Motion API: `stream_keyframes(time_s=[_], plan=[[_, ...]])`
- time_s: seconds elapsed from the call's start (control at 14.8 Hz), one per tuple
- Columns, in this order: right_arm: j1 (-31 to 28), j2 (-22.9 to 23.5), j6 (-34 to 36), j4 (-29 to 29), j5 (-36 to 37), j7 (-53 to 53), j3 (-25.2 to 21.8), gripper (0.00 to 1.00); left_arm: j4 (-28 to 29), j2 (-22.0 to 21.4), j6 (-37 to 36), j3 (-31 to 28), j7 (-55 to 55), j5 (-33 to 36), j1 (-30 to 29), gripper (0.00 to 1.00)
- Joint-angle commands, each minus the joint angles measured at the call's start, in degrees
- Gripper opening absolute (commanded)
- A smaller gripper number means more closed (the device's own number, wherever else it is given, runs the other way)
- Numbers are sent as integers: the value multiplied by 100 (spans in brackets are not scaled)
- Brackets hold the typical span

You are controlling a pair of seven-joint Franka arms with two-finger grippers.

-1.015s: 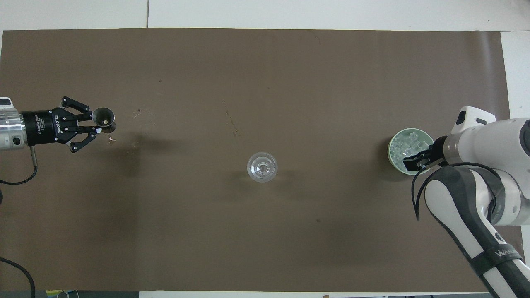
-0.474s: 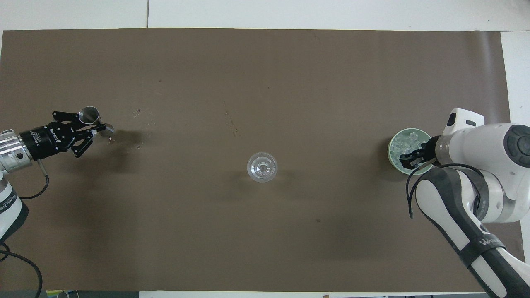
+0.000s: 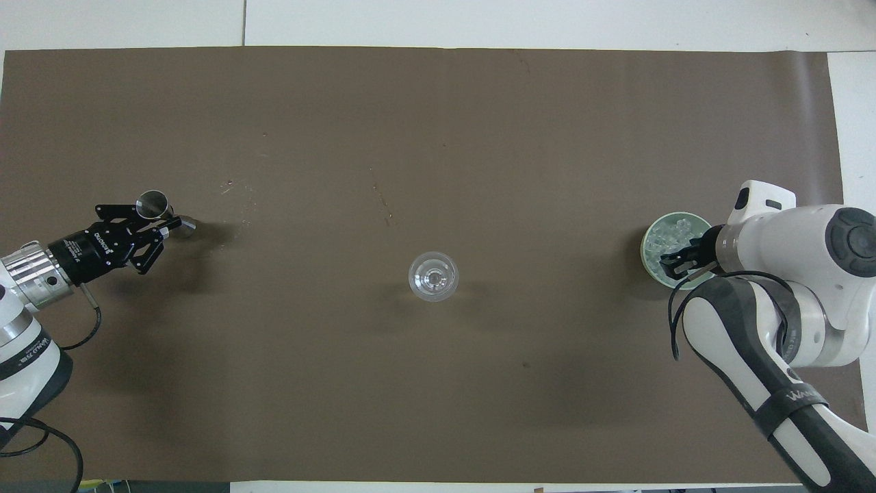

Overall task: Pour wine and add ice with both arms
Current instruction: 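Lower the jigger with the left gripper while the right gripper grasps ice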

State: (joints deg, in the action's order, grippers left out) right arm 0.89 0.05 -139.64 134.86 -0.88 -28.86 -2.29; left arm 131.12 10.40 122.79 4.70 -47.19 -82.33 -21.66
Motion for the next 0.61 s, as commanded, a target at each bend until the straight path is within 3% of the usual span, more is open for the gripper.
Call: stream_keyframes(time_s=[0.0, 0.34, 0.54], plan=[[-80, 126, -221, 49, -62, -146, 36, 55, 300, -240, 70, 67, 122, -152, -163, 0], [-80, 127, -248, 49, -62, -164, 36, 50, 308, -232, 219, 67, 122, -248, -154, 0], [-54, 127, -240, 49, -62, -137, 36, 43, 308, -223, 324, 75, 175, -389, -75, 0]])
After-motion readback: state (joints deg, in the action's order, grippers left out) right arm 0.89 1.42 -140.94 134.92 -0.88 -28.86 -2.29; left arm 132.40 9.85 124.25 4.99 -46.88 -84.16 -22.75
